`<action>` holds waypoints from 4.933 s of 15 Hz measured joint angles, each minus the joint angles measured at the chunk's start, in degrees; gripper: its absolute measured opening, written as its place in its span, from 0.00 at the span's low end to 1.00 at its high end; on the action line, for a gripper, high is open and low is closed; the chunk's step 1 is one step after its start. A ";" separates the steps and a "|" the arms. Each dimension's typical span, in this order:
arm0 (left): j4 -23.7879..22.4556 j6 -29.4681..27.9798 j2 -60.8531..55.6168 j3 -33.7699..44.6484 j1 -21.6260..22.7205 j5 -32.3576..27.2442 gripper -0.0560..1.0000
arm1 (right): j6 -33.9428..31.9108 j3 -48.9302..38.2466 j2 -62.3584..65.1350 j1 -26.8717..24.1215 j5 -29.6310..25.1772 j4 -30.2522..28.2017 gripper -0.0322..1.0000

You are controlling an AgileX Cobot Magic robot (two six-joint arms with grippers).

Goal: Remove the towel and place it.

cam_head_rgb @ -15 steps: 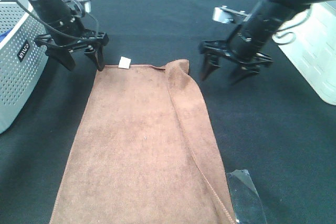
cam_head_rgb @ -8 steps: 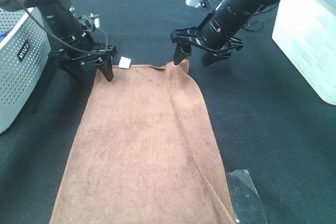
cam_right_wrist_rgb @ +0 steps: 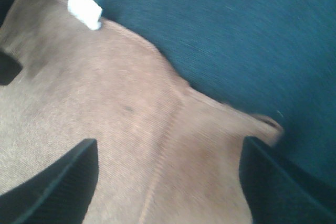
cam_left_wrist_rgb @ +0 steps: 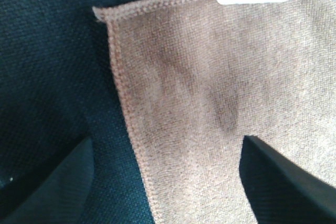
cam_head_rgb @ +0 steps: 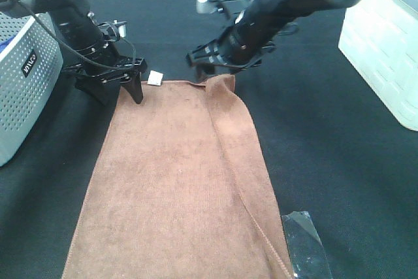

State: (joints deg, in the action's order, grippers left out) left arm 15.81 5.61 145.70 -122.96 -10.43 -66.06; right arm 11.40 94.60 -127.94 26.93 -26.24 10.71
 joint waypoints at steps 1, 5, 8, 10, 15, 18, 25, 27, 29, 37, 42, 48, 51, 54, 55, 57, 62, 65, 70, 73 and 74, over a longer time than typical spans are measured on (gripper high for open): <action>0.00 0.11 0.00 0.00 0.00 -0.17 0.74 | 0.00 0.00 -0.52 0.80 1.38 -1.60 0.71; 0.06 0.74 0.00 0.00 0.00 -1.78 0.74 | 0.11 0.00 -3.09 1.20 5.67 -6.25 0.65; 0.06 1.09 0.00 -0.06 0.00 -2.52 0.74 | 2.41 0.00 -4.07 1.20 6.88 -6.65 0.64; 0.06 1.09 0.00 -0.11 0.00 -2.64 0.74 | 3.04 0.00 -4.81 1.20 6.88 -7.05 0.55; 0.06 1.09 0.00 -0.11 0.00 -2.75 0.74 | 3.04 0.00 -5.16 1.20 5.73 -10.03 0.26; 0.06 1.09 0.00 -0.11 0.00 -2.75 0.74 | 3.04 0.00 -5.16 1.20 4.30 -11.52 0.03; 0.06 1.20 0.00 -0.11 0.00 -2.75 0.74 | 3.04 0.00 -2.29 0.52 3.32 -16.33 0.03; 0.06 1.20 0.00 -0.11 0.00 -2.75 0.74 | 3.04 0.00 -1.89 -1.49 3.32 -17.88 0.03; 0.06 1.20 0.00 -0.11 0.00 -2.75 0.74 | 3.04 0.00 -1.66 -4.41 3.38 -18.39 0.03; 0.06 1.20 0.00 -0.11 0.00 -2.75 0.74 | 2.81 0.00 -1.66 -8.94 4.30 -16.16 0.03; 0.06 1.20 0.00 -0.11 0.00 -2.75 0.74 | 2.35 0.00 -1.66 -11.17 3.78 -13.87 0.39; 0.06 1.20 0.00 -0.11 0.00 -3.09 0.74 | 1.09 0.00 -0.80 -11.46 -3.72 -9.68 0.59; 0.06 0.46 0.00 -1.72 0.00 -3.38 0.74 | -4.98 0.00 5.16 -11.46 -18.45 -8.77 0.60; 0.40 -0.69 0.00 -3.21 0.00 -3.38 0.74 | -7.73 0.00 8.02 -11.46 -25.38 -8.42 0.60; 1.20 -1.09 0.00 -3.78 0.00 -3.38 0.74 | -7.91 0.00 8.88 -11.69 -27.04 -8.02 0.60; 1.60 -1.78 0.00 -3.95 0.00 -3.38 0.74 | -6.02 -0.63 10.08 -14.27 -28.76 -2.41 0.59; -4.64 -2.81 -0.57 -3.95 0.00 -3.38 0.74 | 8.59 -5.79 10.49 -22.80 -24.92 18.16 0.57; -4.53 -1.55 -0.69 -3.95 1.26 -3.44 0.74 | 8.37 -5.90 10.49 -22.75 -19.94 17.93 0.57; 2.41 3.27 1.78 -3.95 4.70 -3.21 0.74 | 9.05 -1.66 2.18 -22.75 -14.84 18.96 0.57; 3.72 3.44 2.58 -4.07 4.70 -2.29 0.74 | 9.57 3.32 -3.27 -22.75 -15.01 20.11 0.58; 3.72 3.44 2.64 -4.18 4.70 -2.29 0.74 | 9.57 4.58 -4.76 -22.75 -15.47 21.14 0.59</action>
State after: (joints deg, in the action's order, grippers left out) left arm 19.54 9.05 148.34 -127.14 -5.73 -68.35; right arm 20.97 99.18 -132.70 4.18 -41.71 31.86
